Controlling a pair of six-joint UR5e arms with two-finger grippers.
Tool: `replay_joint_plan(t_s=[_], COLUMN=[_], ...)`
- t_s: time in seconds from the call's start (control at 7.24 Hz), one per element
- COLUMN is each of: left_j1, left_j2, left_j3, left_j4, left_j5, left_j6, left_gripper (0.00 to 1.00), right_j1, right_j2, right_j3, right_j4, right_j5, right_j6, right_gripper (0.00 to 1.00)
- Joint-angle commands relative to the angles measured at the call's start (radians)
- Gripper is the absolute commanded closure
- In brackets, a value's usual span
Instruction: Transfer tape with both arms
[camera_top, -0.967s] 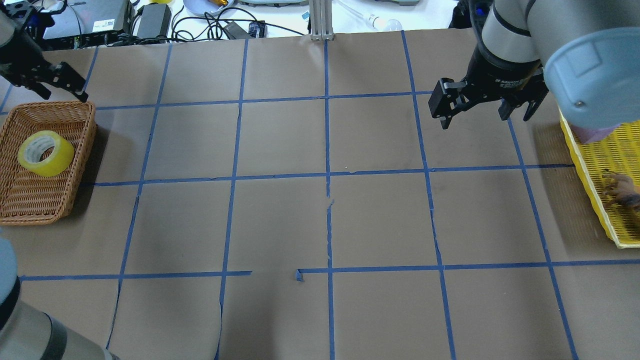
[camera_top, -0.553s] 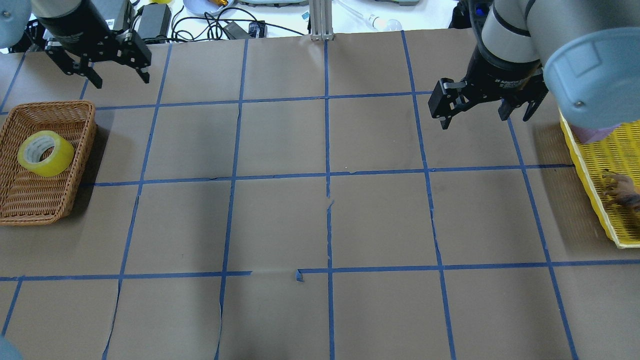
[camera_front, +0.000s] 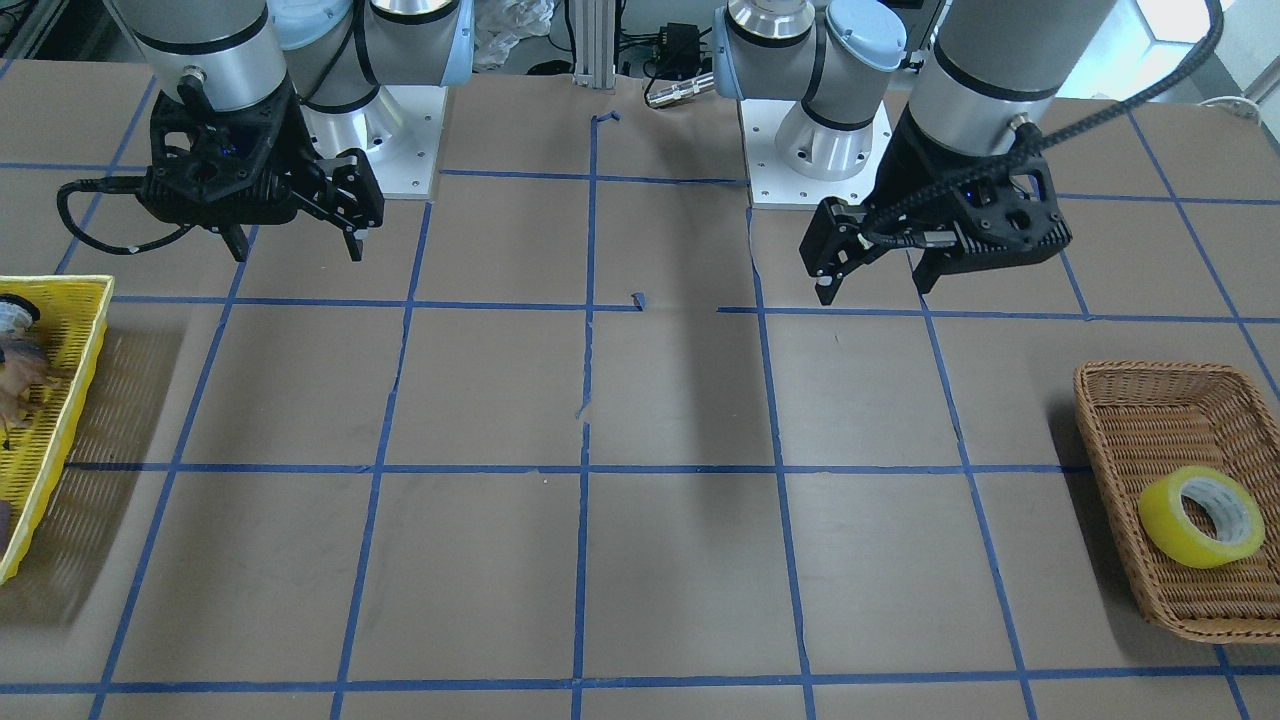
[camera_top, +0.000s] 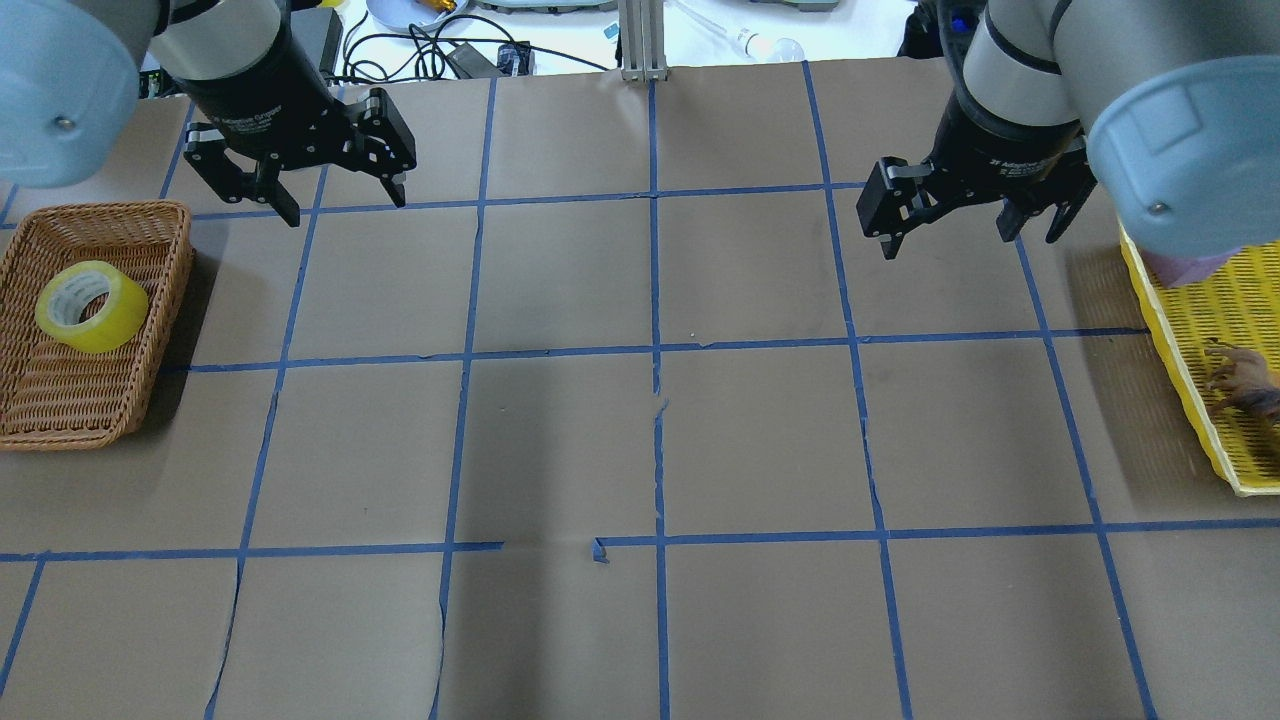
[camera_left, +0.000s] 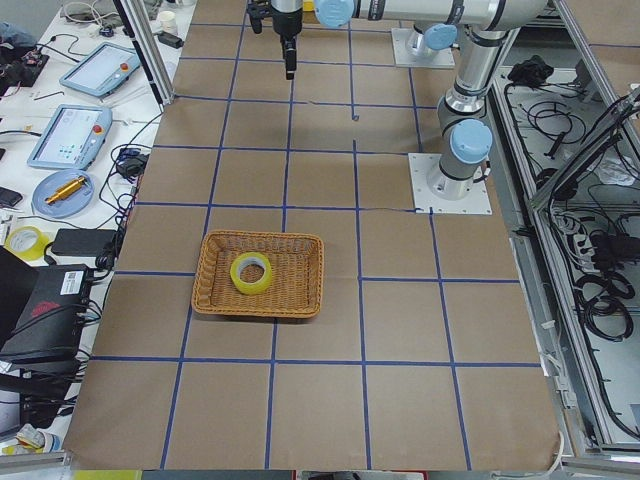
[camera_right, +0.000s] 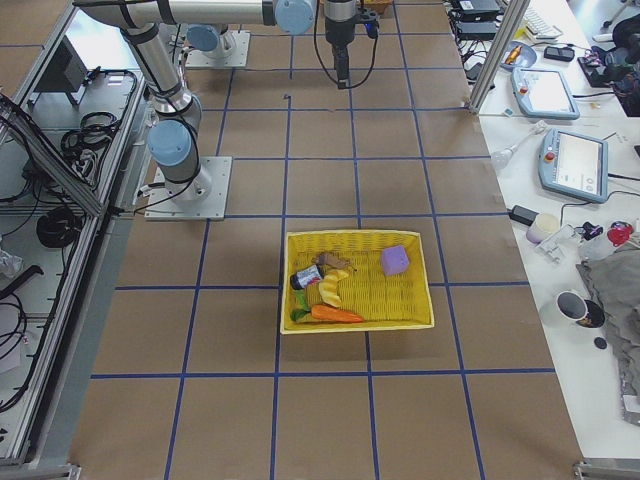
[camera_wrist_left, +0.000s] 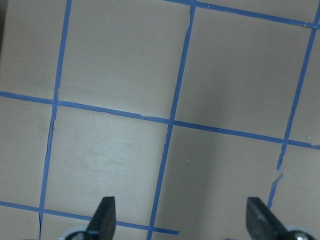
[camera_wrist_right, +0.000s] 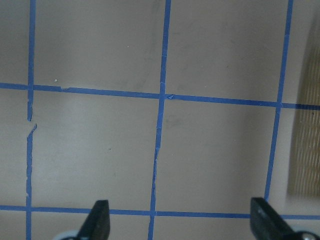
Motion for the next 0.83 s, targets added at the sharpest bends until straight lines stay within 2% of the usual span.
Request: replay_joint_plan(t_s=[0.0, 0.55, 0.69], left_j1=[-0.006, -0.021, -0.021], left_j2=[0.053, 0.076, 0.076], left_j3=[-0.033, -0.035, -0.033], left_j4=[-0.003, -0.007, -0.007], left_j5=[0.004, 0.007, 0.008], left_j6=[0.011, 0.014, 0.07], left_gripper=[0.07, 0.07, 0.05], right_j1=[0.0, 0.0, 0.0], right_j2=[0.0, 0.0, 0.0], right_j3=[0.001, 0.005, 0.005], right_j4=[0.001, 0.001, 0.001], right_j5=[-0.001, -0.001, -0.001], right_j6=[0.0, 0.0, 0.0], right_gripper=[0.0, 0.0, 0.0])
